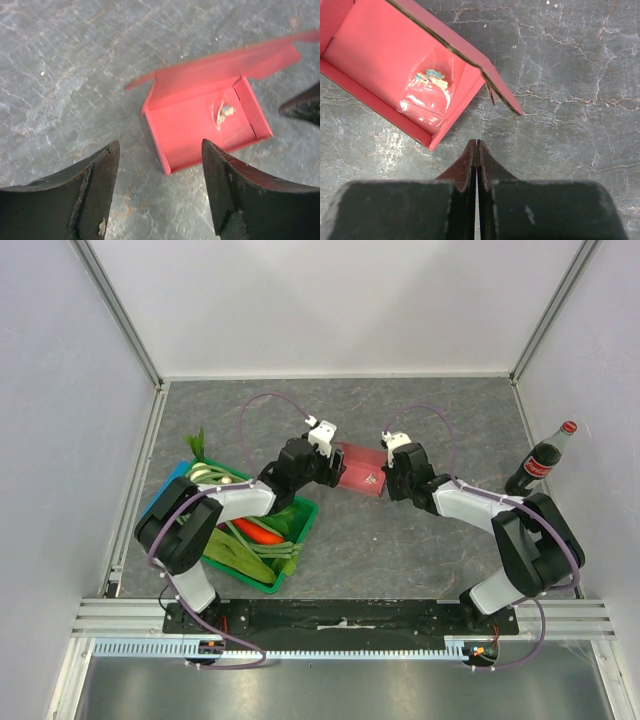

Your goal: Fold the paper box

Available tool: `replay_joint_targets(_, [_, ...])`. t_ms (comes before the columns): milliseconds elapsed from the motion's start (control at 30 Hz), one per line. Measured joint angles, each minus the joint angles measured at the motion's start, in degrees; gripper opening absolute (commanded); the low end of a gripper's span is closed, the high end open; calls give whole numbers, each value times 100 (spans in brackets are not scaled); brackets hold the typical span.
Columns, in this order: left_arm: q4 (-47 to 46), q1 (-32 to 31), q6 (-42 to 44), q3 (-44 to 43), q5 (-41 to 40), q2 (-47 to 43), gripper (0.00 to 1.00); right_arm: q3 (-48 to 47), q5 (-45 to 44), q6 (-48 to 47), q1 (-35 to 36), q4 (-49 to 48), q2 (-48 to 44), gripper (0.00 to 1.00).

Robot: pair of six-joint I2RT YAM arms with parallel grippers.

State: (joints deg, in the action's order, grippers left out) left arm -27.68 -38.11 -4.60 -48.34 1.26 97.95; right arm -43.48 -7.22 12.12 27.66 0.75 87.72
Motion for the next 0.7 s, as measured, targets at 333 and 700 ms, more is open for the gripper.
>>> replay_joint_targets(333, [55,343,20,-385,518,343,71,-42,374,232,-334,361,-319,48])
replay_joint_targets(700, [-173,636,280,-627,1626,721,66,-87,1298,323,-804,-15,-199,57])
